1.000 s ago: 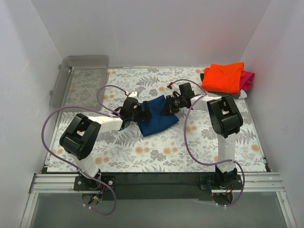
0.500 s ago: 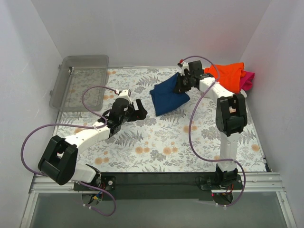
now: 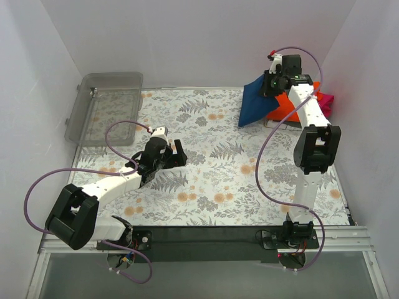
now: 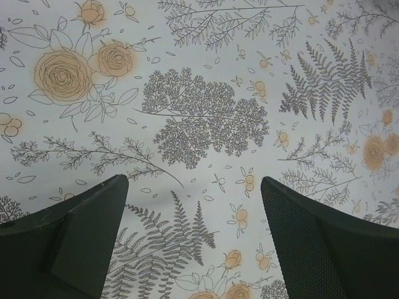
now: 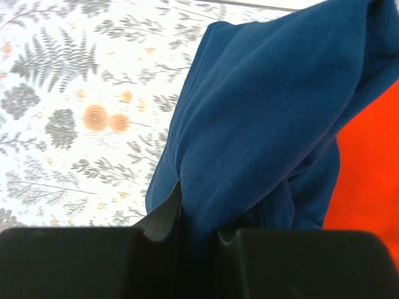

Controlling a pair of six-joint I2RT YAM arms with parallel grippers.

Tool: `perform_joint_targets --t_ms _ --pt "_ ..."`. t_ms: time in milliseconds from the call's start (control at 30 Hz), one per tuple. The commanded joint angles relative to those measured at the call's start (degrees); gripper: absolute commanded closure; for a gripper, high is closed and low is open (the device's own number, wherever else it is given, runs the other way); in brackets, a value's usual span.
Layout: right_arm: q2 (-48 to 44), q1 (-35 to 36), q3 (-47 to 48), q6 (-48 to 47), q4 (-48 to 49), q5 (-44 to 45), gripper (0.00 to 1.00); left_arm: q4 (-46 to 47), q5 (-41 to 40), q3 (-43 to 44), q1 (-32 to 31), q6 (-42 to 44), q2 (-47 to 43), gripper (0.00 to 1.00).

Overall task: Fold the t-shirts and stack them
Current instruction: Neatly place the folded tshirt to the corner

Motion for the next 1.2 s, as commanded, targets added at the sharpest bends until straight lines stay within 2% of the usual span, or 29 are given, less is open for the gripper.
perform_joint_targets --t_ms 0,500,1167 --pt "-2.5 -3.6 3.2 -0.9 -1.5 0.4 0.99 0.1 -1.1 -0.3 0.5 0.7 -1.1 0.19" --pt "-2.9 -11.9 9.6 2.5 -1.2 1.9 0.99 0.6 -1.3 -1.3 0.5 0.7 -1.0 0.19" --pt "-8.1 -15.4 1.8 5.3 4.5 7.4 0.99 1.3 -0.6 -1.7 0.5 0.6 -0.1 0.19"
